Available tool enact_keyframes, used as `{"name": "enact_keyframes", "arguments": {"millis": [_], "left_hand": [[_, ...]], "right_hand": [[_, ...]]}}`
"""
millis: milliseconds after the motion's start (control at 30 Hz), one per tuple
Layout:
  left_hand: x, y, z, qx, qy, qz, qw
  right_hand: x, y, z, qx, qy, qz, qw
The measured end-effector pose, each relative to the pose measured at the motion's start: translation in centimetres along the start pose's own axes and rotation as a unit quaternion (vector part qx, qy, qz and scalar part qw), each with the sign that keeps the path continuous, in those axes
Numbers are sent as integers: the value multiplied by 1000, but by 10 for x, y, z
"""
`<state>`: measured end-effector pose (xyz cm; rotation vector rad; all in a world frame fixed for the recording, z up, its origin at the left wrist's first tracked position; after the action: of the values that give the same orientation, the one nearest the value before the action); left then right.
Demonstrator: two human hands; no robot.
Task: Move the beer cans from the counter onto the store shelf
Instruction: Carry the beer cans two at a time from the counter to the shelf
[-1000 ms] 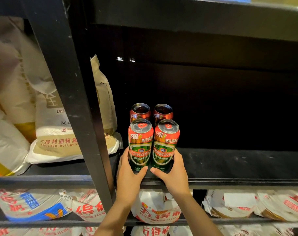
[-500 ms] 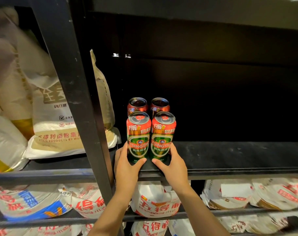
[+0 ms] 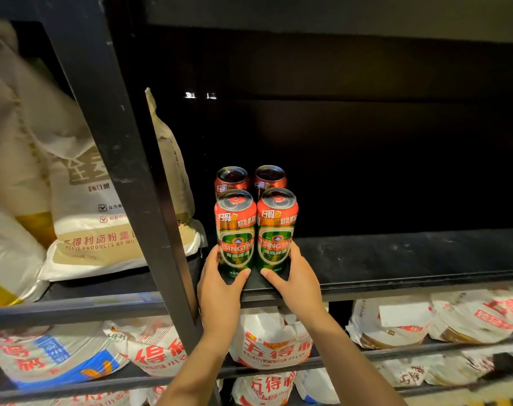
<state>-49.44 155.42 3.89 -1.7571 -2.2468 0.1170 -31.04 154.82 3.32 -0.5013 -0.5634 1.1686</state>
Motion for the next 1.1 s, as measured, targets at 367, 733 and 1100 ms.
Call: {"name": "enact_keyframes", "arguments": {"millis": [367, 733, 1100], "left_hand": [[-18, -1, -4, 162, -25, 42, 986], [-150, 80, -79, 283, 54, 285, 914], [-524, 266, -218, 130, 240, 633, 724]], "right_hand": [[-14, -15, 10, 68, 7, 43, 997], [-215, -224, -101, -137, 127, -13, 982], [-607, -440, -174, -107, 417, -374, 821]]}}
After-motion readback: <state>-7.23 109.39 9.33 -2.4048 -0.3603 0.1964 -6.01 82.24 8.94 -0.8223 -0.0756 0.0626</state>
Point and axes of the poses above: each hand's wrist, its own x-axis towards the middle knuckle, its own y-axis out of the palm, z = x × y, the point moved 9 cm from there along x, towards the middle knuckle, and after that the axes turned 2 degrees about -z, right-handed, at the moved point
